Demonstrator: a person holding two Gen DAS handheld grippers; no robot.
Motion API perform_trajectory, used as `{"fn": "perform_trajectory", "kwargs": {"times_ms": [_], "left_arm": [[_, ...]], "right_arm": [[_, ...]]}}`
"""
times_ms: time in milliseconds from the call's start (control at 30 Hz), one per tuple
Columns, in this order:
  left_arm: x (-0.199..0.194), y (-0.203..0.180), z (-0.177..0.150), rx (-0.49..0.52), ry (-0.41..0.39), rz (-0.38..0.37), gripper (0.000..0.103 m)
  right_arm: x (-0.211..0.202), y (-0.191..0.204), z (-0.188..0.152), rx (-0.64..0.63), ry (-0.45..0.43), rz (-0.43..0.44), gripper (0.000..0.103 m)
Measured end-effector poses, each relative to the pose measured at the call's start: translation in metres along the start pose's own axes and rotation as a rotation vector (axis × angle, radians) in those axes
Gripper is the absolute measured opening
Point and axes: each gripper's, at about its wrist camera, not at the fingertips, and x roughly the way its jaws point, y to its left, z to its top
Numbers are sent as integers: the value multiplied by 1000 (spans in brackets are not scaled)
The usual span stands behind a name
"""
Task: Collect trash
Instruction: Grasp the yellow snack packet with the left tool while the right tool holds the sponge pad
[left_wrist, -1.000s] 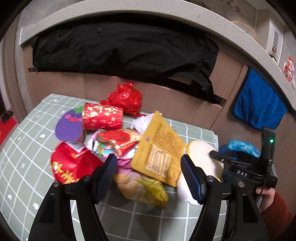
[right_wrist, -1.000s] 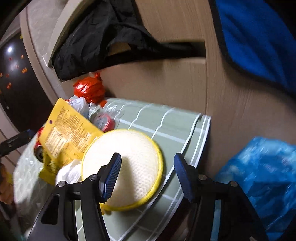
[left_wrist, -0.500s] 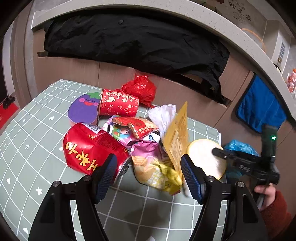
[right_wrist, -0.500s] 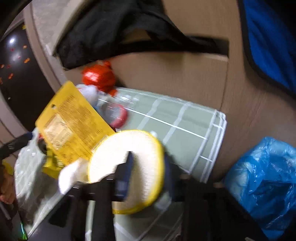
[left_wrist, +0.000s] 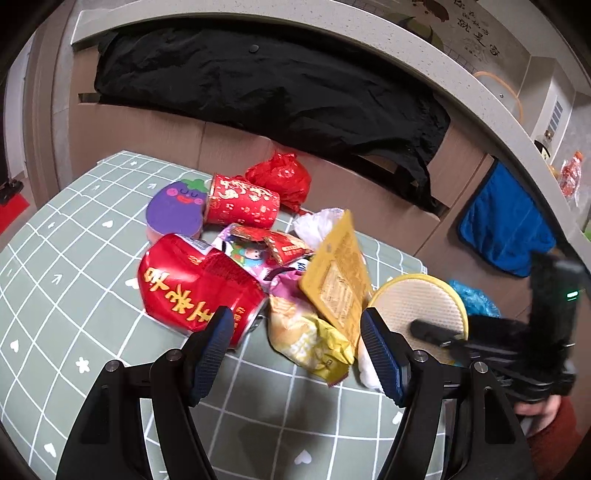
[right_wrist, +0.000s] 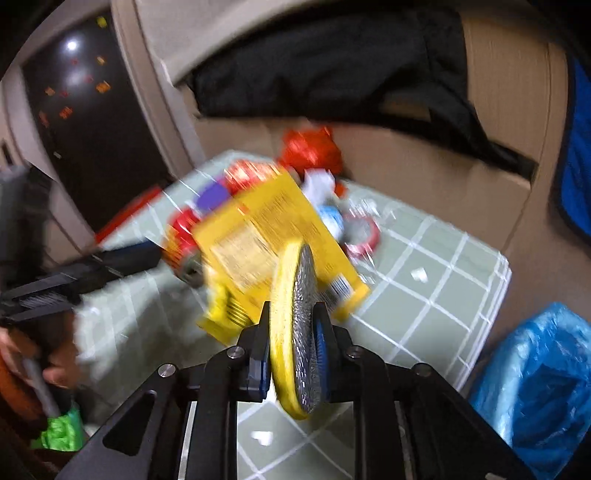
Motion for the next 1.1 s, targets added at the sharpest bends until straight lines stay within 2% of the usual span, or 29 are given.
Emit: {"fn": "perform_trajectory", "kwargs": {"times_ms": [67, 167, 233, 333, 500, 733, 767, 833, 900, 1000, 1100], "left_arm": [[2, -5, 3, 15, 5, -16, 70], [11, -19, 12, 72, -3, -42, 61], [21, -25, 19, 90, -5, -24, 58], [43, -26, 30, 101, 2, 43, 57], [55, -25, 34, 60, 54, -32, 55], [55, -55, 25, 114, 81, -132, 52], [57, -58, 24, 119, 85, -136, 50], [63, -61, 23, 127, 95, -128, 38], [70, -63, 24, 119, 115, -133, 34], [85, -64, 31, 93, 145, -149, 33], [95, -61, 45, 64, 134, -140, 33]], "right_arm": [[7, -10, -4, 63, 9, 4, 13], [-7, -24, -7, 134, -32, 29, 12], [-14, -24, -7, 130, -45, 20, 12], [-19, -22, -12, 133, -40, 28, 12], [-14, -25, -27, 150, -23, 0, 12], [-9, -40, -35, 212, -21, 1, 13], [-9, -39, -36, 211, -21, -1, 13], [-9, -38, -37, 209, -21, -7, 13], [-9, -37, -39, 207, -20, -11, 13], [-7, -37, -40, 206, -13, -14, 14], [-5, -36, -41, 206, -6, -16, 14]]}}
